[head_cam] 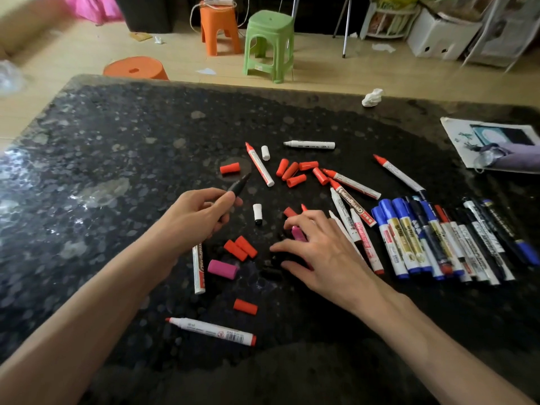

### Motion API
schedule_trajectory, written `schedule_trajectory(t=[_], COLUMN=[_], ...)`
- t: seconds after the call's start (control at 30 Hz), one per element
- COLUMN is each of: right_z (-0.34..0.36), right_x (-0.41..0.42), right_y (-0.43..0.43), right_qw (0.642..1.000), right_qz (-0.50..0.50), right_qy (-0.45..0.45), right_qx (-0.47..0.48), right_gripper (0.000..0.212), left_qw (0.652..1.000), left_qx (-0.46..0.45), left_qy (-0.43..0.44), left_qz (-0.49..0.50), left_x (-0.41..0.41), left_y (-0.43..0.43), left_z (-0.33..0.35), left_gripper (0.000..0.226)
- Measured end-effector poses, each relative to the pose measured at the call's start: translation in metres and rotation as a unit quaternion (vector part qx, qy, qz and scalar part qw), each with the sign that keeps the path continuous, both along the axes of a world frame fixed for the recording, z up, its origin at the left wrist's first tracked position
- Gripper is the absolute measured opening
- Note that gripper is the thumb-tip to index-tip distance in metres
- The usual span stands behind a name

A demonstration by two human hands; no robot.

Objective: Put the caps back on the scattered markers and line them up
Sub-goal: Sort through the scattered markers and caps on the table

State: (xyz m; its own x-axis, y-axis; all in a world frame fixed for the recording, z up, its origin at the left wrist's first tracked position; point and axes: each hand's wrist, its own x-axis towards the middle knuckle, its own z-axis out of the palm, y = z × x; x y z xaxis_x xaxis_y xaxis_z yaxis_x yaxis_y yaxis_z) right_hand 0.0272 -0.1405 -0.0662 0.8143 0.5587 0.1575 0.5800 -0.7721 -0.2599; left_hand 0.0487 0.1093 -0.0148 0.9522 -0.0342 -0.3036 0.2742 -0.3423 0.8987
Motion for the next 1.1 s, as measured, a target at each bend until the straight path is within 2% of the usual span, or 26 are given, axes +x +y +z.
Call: schedule_trajectory(t=[0.13,0.23,0.33,0.4,0.47,0.6,0.7,0.77,0.83,1.1], right_z=[-0.001,0.007,0.022,0.028,0.03,0.037,0.04,0.039,0.038,0.042], right_x=[-0.002,0.0,0.002,0.002,0.002,0.003,0.005,0.004,0.003,0.003], right_y=[0.005,0.005,0.004,0.004,0.004,0.005,0.002,-0.001,-0.001,0.001], right_qw=[0.999,0.994,0.967,0.956,0.942,0.881,0.876,0.885,0.896,0.9], right_qz=[0.013,-0.052,-0.112,-0.122,-0.131,-0.157,-0.148,-0.14,-0.134,-0.127], right_qy=[-0.042,-0.006,0.077,0.105,0.133,0.183,0.199,0.206,0.194,0.174], right_qx=[-0.004,0.097,0.214,0.246,0.278,0.406,0.415,0.393,0.377,0.38], right_gripper=[0.019,0.018,0.025,0.029,0.024,0.019,0.02,0.024,0.029,0.03], left_qw=[0.999,0.993,0.985,0.983,0.982,0.978,0.974,0.973,0.975,0.973], left_qx=[0.04,0.09,0.118,0.121,0.123,0.124,0.121,0.121,0.114,0.104], left_qy=[-0.004,-0.033,-0.048,-0.047,-0.053,-0.071,-0.089,-0.092,-0.095,-0.094], left_qz=[-0.022,-0.073,-0.117,-0.131,-0.135,-0.154,-0.168,-0.172,-0.167,-0.183], left_x=[0.002,0.0,-0.004,-0.004,-0.004,-0.003,-0.004,-0.004,-0.005,-0.005], left_y=[0.009,0.011,0.007,0.005,0.006,0.005,0.004,0.004,0.002,0.001], left_z=[-0.005,-0.005,0.0,0.0,-0.002,-0.002,-0.001,0.0,0.001,0.0], left_gripper=[0.02,0.017,0.024,0.027,0.029,0.032,0.03,0.028,0.028,0.034])
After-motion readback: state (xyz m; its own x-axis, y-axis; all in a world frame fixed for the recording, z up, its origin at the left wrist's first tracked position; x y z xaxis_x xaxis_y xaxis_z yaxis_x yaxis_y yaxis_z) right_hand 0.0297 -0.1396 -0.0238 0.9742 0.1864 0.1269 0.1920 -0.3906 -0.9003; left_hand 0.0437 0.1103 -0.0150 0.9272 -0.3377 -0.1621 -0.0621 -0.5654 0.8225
